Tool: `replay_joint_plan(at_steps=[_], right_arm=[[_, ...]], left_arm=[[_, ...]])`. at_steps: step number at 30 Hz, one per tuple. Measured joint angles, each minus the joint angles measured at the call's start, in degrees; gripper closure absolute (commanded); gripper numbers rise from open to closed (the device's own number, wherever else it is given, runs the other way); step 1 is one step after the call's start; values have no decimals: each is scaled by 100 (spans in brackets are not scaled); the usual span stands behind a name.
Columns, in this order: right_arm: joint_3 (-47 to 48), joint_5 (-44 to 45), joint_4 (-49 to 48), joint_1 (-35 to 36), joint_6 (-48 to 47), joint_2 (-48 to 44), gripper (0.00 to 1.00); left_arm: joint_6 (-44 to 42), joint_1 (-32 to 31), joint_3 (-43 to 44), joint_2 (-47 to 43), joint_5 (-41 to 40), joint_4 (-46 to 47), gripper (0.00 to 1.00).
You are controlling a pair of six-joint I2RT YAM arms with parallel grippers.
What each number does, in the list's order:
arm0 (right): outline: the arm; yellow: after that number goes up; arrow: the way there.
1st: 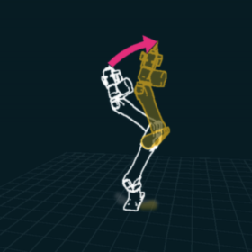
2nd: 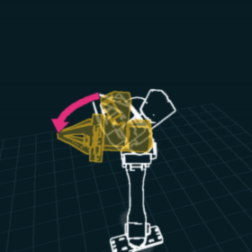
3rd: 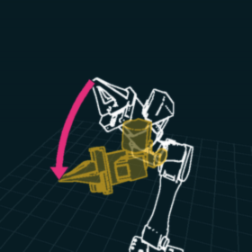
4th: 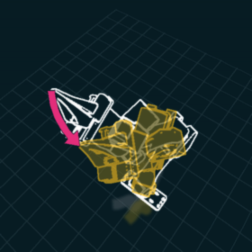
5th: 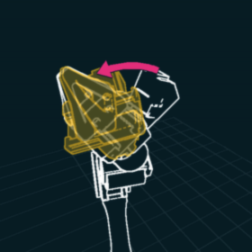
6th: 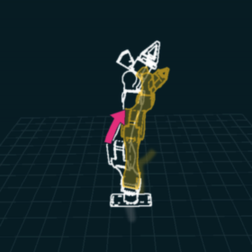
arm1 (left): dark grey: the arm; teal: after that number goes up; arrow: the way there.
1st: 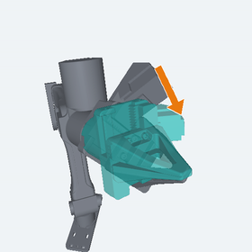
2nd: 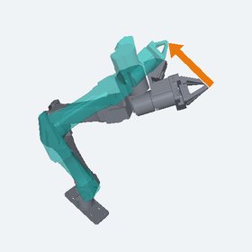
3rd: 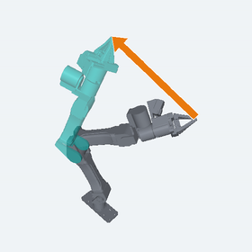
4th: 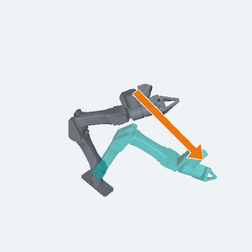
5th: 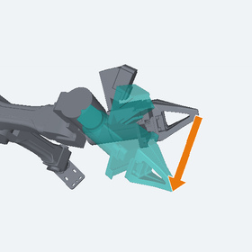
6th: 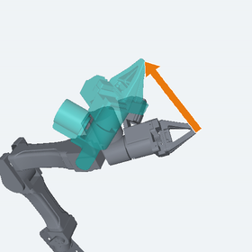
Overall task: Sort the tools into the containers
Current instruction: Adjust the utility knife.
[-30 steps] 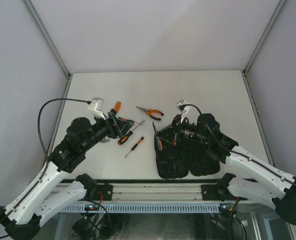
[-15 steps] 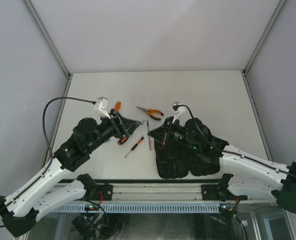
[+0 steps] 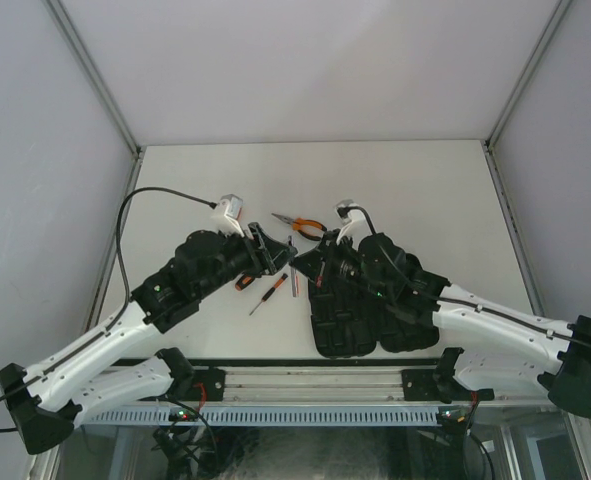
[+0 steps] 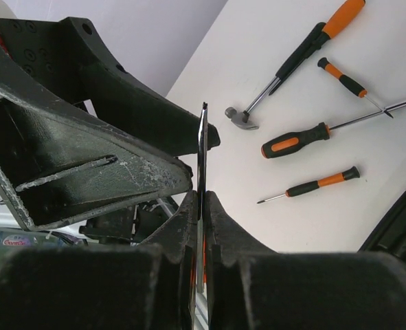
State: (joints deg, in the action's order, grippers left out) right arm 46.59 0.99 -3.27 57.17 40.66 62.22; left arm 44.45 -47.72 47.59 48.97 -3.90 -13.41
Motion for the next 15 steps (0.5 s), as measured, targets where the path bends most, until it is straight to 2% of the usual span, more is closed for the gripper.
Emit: replay_joint_plan(at_steps=[15], right_arm=[[0,-249,11,22,-304,52,100]], left_arm=[[44,-79,-2,52,177,284,66]])
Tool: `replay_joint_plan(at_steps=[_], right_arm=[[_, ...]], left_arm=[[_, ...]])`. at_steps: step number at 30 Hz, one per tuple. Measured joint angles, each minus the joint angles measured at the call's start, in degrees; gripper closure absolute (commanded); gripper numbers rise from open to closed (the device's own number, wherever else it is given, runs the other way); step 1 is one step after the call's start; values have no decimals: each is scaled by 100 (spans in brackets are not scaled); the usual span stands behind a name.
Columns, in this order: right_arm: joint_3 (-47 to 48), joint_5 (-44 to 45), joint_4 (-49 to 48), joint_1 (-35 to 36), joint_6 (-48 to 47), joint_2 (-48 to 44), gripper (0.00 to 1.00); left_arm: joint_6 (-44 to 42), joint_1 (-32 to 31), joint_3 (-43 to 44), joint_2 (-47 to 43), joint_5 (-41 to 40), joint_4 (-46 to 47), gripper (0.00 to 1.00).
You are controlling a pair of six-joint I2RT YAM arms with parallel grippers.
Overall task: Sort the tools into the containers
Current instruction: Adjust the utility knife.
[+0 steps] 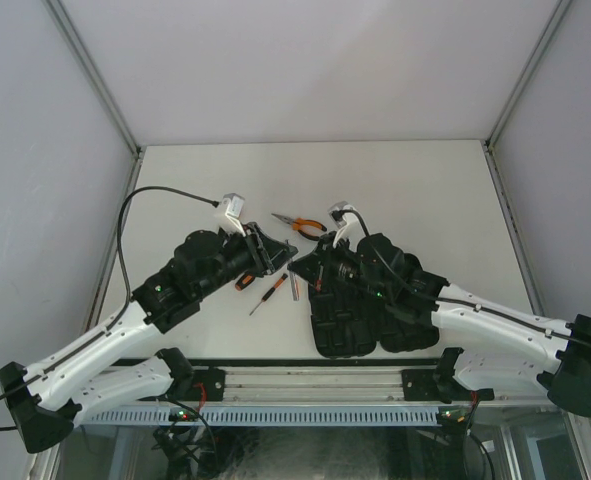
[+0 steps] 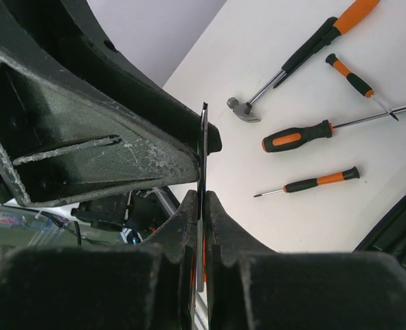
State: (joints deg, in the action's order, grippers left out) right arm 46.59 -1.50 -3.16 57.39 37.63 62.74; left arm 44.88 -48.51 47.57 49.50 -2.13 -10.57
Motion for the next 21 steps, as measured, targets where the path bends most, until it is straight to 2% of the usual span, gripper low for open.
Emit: replay_joint_plan(at_steps=[9,13,18,21], right_arm=[[0,-221,2,-28,-350,-9,99],[0,-249,9,-35,-420,-17,94],[0,-306,48,-33,-470,-85,71],[0,-330,103,-28,-544,-205,63]], left_arm=[[-122,4,0,9,76,11,99],[-181,4,0,9,83,13,100],[-197,-2,0,-4,146,39,100],[-219,-9,0,-46,240,85,100]])
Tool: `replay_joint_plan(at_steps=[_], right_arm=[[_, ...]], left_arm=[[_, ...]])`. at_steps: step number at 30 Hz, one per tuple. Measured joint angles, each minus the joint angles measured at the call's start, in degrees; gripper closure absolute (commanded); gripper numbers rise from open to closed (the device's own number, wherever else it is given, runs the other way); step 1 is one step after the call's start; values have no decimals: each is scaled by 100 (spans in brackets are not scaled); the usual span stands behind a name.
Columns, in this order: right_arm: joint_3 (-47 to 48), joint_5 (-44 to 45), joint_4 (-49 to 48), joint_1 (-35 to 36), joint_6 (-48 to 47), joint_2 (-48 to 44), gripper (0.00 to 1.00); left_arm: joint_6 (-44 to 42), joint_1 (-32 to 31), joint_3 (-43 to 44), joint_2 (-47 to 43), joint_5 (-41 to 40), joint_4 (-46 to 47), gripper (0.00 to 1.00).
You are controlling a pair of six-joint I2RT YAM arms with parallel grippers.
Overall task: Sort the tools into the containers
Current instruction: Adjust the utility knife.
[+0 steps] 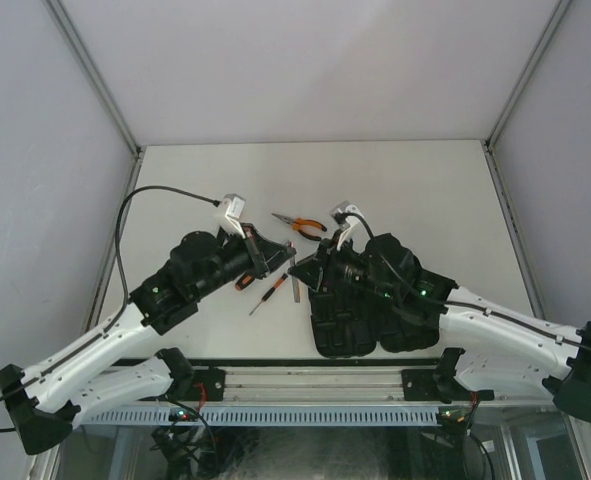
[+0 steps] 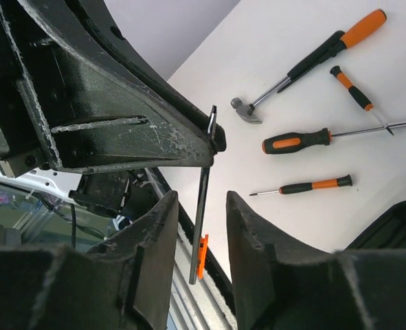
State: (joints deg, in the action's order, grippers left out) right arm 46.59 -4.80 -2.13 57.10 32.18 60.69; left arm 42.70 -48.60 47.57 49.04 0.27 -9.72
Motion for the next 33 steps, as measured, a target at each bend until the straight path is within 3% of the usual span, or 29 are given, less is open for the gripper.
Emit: replay_joint_plan(at_steps=[4,9,15,21,33], right_arm=[[0,-28,114,0,-138,-258,54],[-35,-201,164,-31,-289,-754,50],[-365,-1080,-380,-184,-304,-1279,48],[-404,-1976,-968,-190,-269,-1200,46],[-411,-2778,-1502,-63,-260,-901,50]], left_arm=[[-127,-4,0,-170,120,74,100],[-326,-4,-133,-540,431,313,100],[-461,-4,-372,-984,1110,807,100],[-487,-4,-350,-1150,1661,1246,100],[-487,-4,-125,-1147,2205,1580,100]])
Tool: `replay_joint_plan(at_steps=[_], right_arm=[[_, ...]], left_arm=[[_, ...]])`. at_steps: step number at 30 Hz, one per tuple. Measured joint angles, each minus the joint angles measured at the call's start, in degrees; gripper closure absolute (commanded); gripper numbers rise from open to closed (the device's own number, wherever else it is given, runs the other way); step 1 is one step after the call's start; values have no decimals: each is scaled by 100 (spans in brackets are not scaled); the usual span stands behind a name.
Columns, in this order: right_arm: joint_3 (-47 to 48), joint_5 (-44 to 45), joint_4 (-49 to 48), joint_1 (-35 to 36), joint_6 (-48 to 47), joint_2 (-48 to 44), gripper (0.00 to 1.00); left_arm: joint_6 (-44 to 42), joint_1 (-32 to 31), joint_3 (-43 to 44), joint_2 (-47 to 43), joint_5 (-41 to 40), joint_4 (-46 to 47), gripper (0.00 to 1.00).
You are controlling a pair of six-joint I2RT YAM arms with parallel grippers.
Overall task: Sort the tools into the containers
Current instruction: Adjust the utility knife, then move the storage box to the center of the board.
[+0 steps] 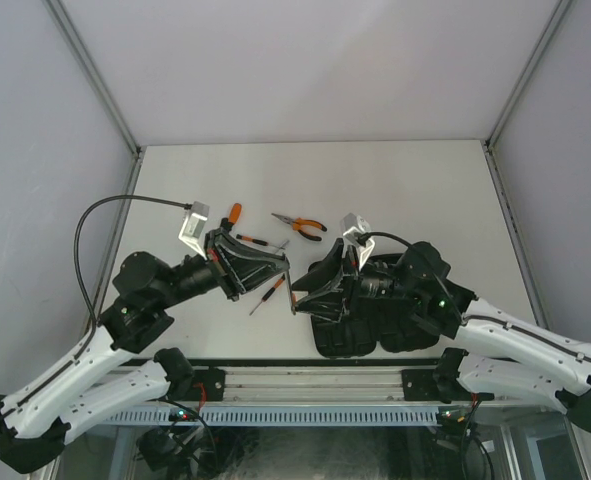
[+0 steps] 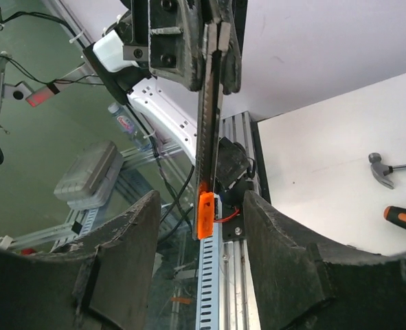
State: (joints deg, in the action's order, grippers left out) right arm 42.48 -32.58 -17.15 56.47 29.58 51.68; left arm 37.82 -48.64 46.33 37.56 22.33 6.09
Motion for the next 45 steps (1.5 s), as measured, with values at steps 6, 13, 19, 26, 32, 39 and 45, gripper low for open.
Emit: replay_joint_plan(at_steps=[6,13,19,26,32,39,45], right_arm=[[-2,-118,-74,68,20,153,61],[-2,-160,-166,103,83,223,90],[-2,-42,-155,118,98,221,100],[-2,422,138,129,83,164,100],[-2,1591,1113,129,-48,-87,100],[0,3473,3091,-267,-15,175,100],[-11,4380,4570,-841,385,599,100]], left_arm=[[4,0,0,-13,59,76,100],[9,0,0,-15,59,162,99],[13,0,0,-68,-28,125,64],[-68,0,0,-254,-243,-164,40],[-354,0,72,-422,-1193,-1316,37],[-389,0,407,0,-2846,-3067,38],[-289,0,404,459,-3296,-3729,40]])
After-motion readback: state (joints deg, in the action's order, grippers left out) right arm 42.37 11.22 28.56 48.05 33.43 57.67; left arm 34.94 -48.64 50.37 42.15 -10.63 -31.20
